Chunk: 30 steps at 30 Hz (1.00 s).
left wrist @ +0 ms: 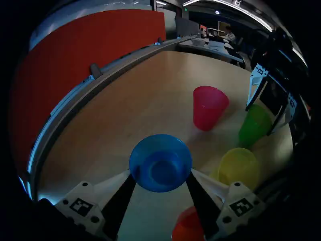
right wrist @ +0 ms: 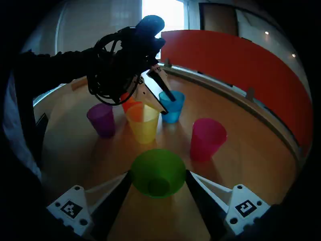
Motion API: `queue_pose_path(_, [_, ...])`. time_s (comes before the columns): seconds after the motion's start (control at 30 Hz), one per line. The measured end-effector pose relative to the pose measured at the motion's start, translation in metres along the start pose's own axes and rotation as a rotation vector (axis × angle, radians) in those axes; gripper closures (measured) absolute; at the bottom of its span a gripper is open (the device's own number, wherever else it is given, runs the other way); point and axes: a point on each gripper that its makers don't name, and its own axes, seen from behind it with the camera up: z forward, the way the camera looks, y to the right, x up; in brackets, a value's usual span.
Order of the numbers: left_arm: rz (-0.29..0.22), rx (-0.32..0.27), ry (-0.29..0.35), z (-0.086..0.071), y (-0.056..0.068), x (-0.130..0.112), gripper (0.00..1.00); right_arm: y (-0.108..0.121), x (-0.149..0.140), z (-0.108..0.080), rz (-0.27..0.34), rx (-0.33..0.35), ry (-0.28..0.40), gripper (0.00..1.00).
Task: Pour water
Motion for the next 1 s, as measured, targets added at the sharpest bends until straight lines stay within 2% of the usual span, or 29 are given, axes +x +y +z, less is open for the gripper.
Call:
queue_pose_path(0.77, [0.009, 0.014, 0.007, -0.007, -0.003, 0.001, 0.19, 0.003, -0.002, 0.012, -0.031, -0.018, 0.005, 0.02])
queue_pose_path(1.0, [0.004, 0.011, 0.011, -0.008, -0.003, 0.002, 0.19, 0.003, -0.005, 0.014, -0.032, -0.015, 0.003, 0.09])
